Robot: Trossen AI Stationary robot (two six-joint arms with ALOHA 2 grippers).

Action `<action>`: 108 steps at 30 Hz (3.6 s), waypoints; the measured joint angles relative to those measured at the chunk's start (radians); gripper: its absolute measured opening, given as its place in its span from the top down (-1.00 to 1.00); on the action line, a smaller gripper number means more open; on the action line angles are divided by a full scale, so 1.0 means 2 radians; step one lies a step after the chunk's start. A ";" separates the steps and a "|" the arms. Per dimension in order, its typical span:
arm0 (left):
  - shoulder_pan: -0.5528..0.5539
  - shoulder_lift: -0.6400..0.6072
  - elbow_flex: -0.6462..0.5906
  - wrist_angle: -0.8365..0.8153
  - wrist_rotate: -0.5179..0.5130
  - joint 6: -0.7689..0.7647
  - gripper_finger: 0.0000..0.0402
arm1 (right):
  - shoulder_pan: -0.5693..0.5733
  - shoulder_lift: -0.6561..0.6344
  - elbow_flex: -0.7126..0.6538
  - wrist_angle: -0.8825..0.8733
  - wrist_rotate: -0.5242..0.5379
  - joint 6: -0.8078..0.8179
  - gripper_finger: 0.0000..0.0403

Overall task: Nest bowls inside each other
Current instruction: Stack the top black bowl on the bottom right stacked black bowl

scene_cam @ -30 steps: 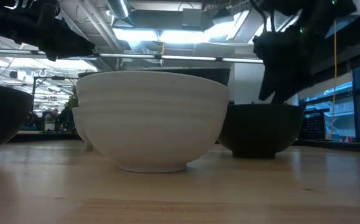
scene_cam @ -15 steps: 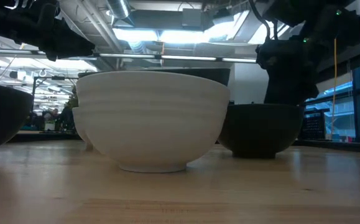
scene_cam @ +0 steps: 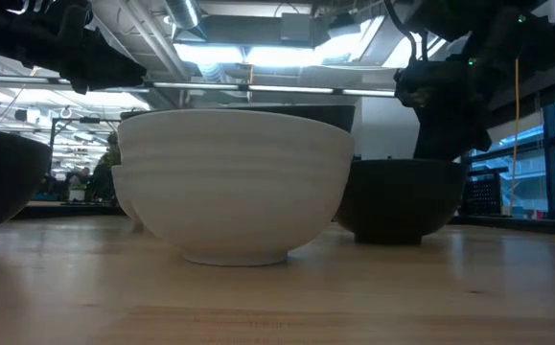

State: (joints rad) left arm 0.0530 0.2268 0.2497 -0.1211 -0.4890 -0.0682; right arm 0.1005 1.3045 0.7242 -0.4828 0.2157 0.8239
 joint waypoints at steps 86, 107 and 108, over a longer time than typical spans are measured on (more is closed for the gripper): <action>0.000 0.000 0.000 0.000 0.000 0.000 0.09 | -0.023 0.047 0.056 -0.014 -0.030 -0.064 0.91; 0.000 0.000 0.000 0.000 0.000 0.000 0.09 | -0.023 0.047 0.056 -0.008 -0.028 -0.062 0.35; 0.000 0.000 0.000 0.000 0.000 0.000 0.09 | -0.022 0.047 0.056 -0.005 -0.028 -0.063 0.34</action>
State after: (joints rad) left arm 0.0531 0.2268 0.2497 -0.1210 -0.4891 -0.0677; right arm 0.0563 1.3979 0.8356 -0.4928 0.1604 0.6979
